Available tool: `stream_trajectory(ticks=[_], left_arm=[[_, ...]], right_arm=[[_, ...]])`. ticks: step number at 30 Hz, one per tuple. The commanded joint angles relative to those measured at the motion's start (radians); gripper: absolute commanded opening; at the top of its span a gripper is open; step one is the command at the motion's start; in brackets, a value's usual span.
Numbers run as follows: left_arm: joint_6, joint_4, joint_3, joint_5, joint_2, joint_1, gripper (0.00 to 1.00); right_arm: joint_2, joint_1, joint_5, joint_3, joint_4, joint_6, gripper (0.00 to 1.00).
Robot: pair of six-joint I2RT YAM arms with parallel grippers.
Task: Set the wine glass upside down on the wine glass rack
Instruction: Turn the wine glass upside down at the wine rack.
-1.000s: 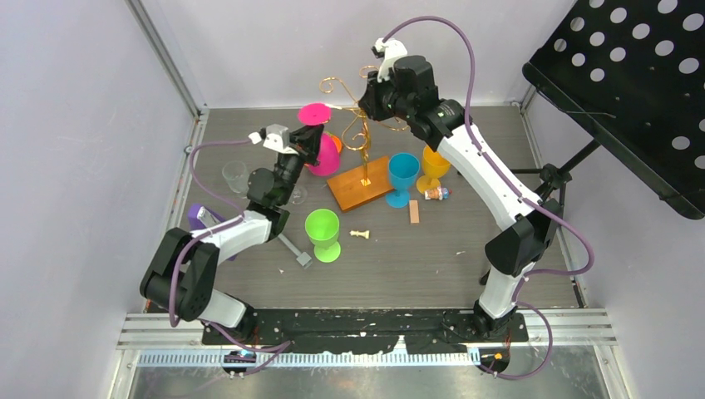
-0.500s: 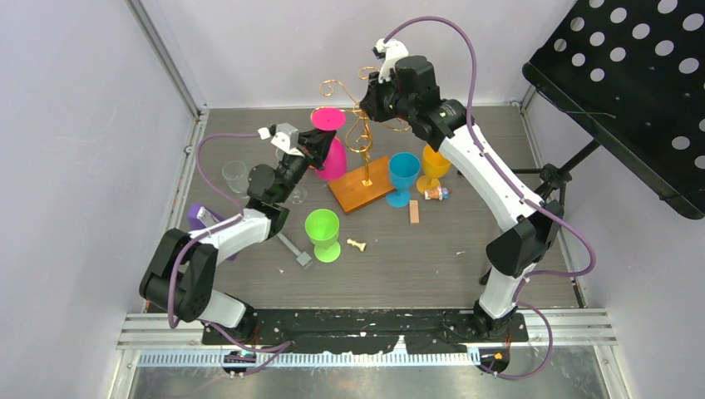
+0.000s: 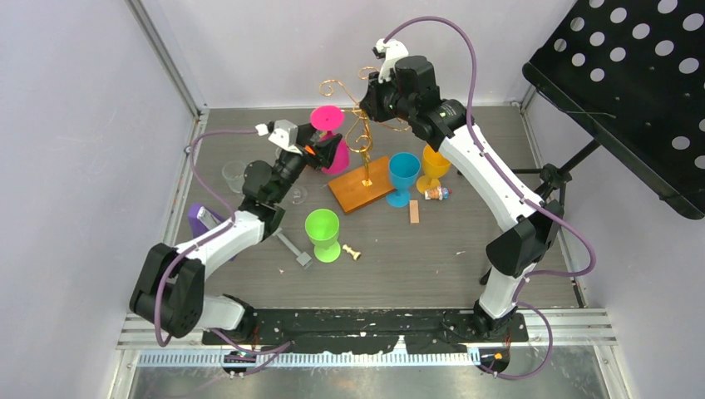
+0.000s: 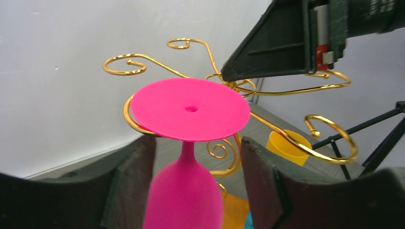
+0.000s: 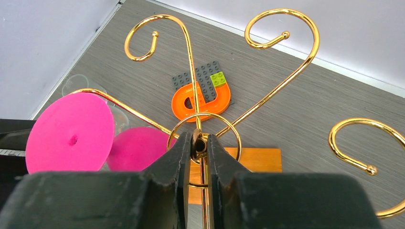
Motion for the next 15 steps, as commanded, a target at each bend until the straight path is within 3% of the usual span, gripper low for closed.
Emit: stream_trajectory(ticks=[1,12,15], left_arm=[[0.024,-0.005,-0.024,-0.023,-0.092,0.003,0.69],[0.084,-0.218,-0.134,-0.024,-0.311,0.003,0.83],[0.085,-0.289,-0.160,-0.035,-0.390,0.003,0.86]], right_arm=[[0.012,-0.029,0.043,-0.028,-0.118,0.016,0.05],[0.015,-0.030,0.043,-0.025,-0.112,0.017,0.06],[0.013,-0.029,0.043,-0.026,-0.108,0.016,0.12]])
